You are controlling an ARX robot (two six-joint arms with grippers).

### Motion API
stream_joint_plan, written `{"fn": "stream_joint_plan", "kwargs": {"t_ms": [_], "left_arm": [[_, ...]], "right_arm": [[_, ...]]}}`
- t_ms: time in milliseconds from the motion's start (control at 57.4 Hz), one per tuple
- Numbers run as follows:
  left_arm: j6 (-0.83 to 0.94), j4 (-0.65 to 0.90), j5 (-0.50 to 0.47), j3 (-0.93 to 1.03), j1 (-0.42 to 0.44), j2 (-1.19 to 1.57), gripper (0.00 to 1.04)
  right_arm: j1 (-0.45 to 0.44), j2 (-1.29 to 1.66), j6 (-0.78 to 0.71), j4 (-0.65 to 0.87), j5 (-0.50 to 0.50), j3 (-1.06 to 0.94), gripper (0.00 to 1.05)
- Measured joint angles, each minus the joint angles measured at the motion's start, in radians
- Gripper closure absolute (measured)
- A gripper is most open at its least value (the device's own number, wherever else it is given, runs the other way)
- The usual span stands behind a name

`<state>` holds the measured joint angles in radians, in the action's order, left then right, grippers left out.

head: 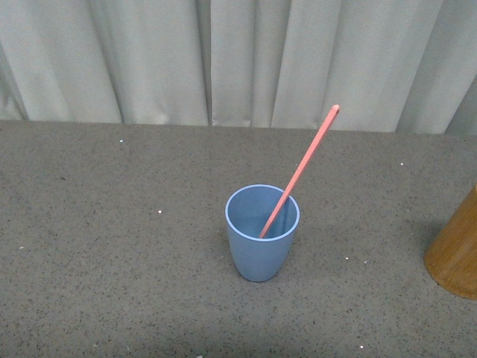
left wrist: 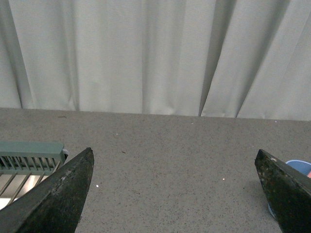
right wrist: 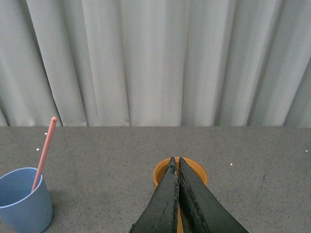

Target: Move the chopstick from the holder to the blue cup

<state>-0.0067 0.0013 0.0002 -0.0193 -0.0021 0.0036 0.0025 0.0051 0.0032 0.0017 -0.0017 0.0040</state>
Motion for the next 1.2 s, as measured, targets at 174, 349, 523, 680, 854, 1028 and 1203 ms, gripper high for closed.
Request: {"fn": "stream_joint_plan", "kwargs": {"t_ms": [174,349,523,680,854,1028,1203], "left_arm": [[0.0,0.0,0.0,0.0,0.0,0.0,0.07],[0.0,0.0,0.0,0.0,0.0,0.0,0.07],[0.0,0.0,0.0,0.0,0.0,0.0,0.07],[0.0,0.0,0.0,0.0,0.0,0.0,0.07],[0.0,0.0,0.0,0.0,0.0,0.0,0.07],[0.0,0.0,0.0,0.0,0.0,0.0,0.07],[0.0,0.0,0.0,0.0,0.0,0.0,0.07]], "right_arm": [[0.0,0.0,-0.001,0.0,0.0,0.0,0.83],[0.0,0.0,-0.001,0.0,0.0,0.0,0.48],[0.0,0.0,-0.001,0.0,0.0,0.0,0.13],[0.0,0.0,-0.001,0.0,0.0,0.0,0.1],[0.0,0.0,0.0,0.0,0.0,0.0,0.1],[0.0,0.0,-0.001,0.0,0.0,0.0,0.1],[0.0,0.0,-0.001,0.0,0.0,0.0,0.1]]}}
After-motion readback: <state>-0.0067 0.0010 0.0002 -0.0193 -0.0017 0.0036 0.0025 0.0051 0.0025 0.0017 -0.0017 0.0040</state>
